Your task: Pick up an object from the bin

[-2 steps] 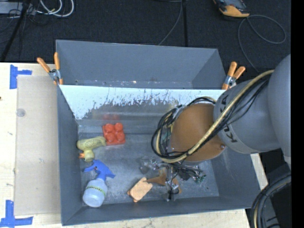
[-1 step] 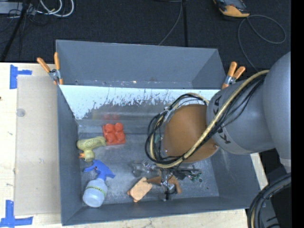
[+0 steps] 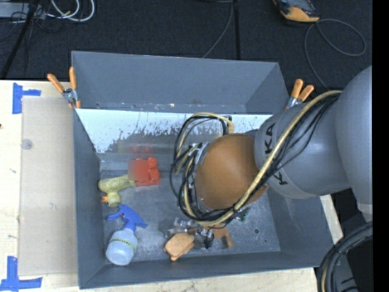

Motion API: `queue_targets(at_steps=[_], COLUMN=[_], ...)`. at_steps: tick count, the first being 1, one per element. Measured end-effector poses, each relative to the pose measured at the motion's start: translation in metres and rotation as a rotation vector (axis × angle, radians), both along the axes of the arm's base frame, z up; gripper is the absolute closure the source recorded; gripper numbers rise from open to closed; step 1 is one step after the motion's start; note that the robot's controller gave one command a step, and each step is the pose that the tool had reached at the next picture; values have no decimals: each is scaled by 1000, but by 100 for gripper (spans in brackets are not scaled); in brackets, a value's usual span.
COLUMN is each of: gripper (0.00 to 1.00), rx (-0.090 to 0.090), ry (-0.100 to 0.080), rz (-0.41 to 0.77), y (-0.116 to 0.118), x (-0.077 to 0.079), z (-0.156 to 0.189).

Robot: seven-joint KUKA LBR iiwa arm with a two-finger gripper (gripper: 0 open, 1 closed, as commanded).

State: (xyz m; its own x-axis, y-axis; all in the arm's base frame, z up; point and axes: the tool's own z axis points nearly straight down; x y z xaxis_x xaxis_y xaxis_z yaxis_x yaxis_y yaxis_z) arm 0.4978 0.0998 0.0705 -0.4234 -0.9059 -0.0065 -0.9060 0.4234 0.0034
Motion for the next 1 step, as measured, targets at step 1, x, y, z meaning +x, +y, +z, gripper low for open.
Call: queue_targets(at_steps=[1], gripper=[100], rx=[0], ry=[1], rz=[0], y=[0], x=[0], z=[0])
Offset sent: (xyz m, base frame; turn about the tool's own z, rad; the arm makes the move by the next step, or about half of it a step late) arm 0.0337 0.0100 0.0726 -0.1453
